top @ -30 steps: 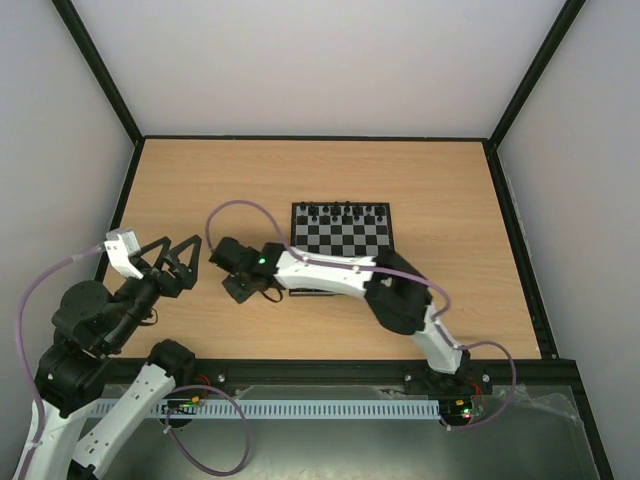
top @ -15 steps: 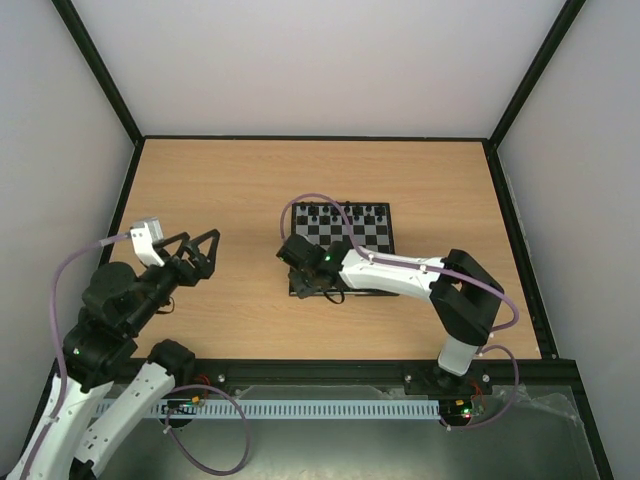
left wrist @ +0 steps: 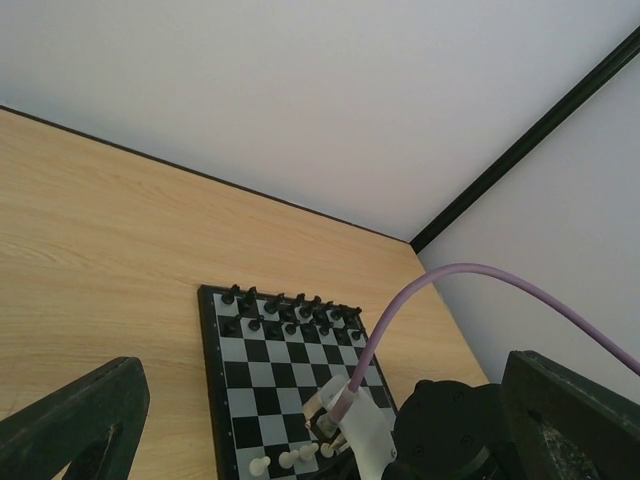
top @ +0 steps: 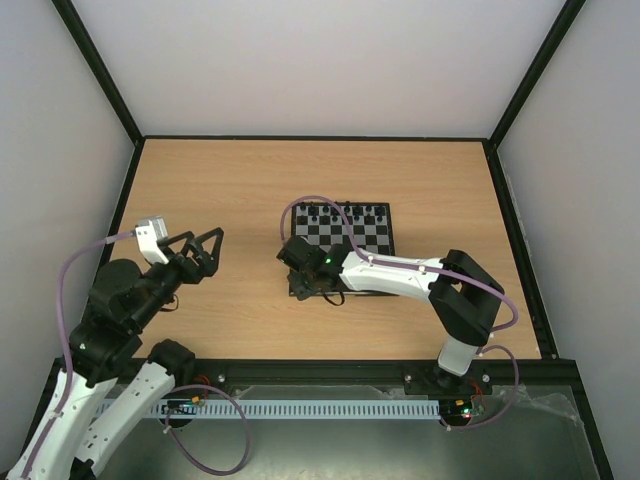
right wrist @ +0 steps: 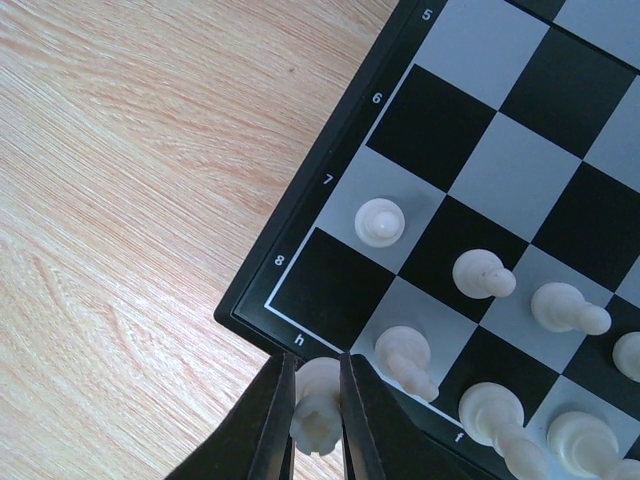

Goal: Set up the chess pieces on the board
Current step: Place the chess piece on the chessboard.

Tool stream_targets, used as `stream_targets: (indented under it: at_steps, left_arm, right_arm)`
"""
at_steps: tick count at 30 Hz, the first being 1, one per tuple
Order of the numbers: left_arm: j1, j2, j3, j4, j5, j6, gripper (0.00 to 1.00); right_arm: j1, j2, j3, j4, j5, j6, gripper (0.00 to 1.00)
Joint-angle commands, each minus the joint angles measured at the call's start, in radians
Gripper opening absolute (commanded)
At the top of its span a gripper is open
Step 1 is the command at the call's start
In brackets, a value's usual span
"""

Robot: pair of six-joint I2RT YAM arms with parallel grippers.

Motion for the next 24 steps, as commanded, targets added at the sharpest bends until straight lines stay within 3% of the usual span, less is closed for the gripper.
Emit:
stream_targets:
  at_steps: [1,24]
  left_arm:
    - [-0.003,0.0,-0.012,0.028,0.007,-0.003,1.0]
    - [-0.003,-0.003,-0.012,0.02,-0.013,0.015,1.0]
  right_arm:
    - [0.003,0.012,0.03,-0.002,-0.009,-0.011,0.14]
    - [-0.007,0.114,0.075,0.026,-0.017,-0.024,0.18]
